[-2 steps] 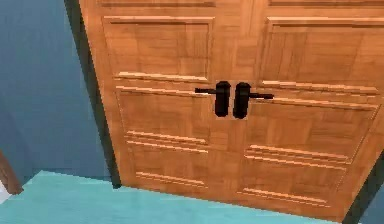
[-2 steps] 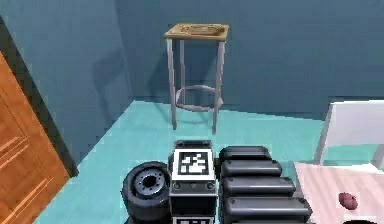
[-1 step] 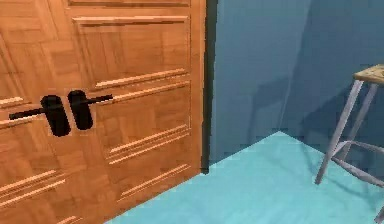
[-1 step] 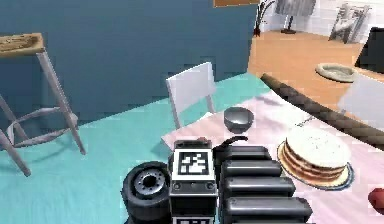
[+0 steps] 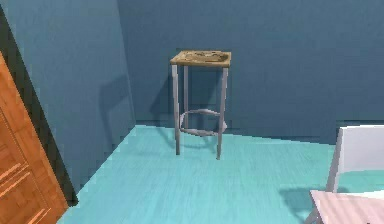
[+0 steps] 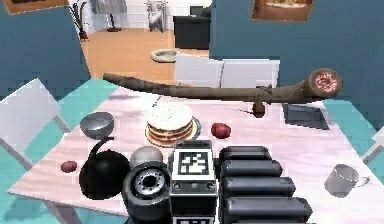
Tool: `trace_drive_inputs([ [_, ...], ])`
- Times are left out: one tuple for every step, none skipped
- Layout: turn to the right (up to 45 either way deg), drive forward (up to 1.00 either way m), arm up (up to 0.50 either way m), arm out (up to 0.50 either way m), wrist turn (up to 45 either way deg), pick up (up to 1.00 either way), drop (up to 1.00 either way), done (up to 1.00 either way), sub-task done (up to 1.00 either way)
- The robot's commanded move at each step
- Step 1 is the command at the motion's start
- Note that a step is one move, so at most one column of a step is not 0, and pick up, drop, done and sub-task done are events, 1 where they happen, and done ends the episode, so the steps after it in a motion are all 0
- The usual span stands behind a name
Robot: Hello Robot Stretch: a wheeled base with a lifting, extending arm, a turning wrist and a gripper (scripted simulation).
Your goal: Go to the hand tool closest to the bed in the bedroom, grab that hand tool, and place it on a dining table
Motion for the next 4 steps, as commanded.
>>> trace_drive_inputs([
  [9.0,0.0,0.0,0.0,0.0,0.0,0.0,0.0,0.0],
  [0.0,0.0,0.0,0.48,0.0,0.0,0.0,0.0,0.0],
  [0.0,0.0,0.0,0.0,45.0,0.0,0.0,0.0,0.0],
  [0.0,0.0,0.0,0.0,45.0,0.0,0.0,0.0,0.0],
])
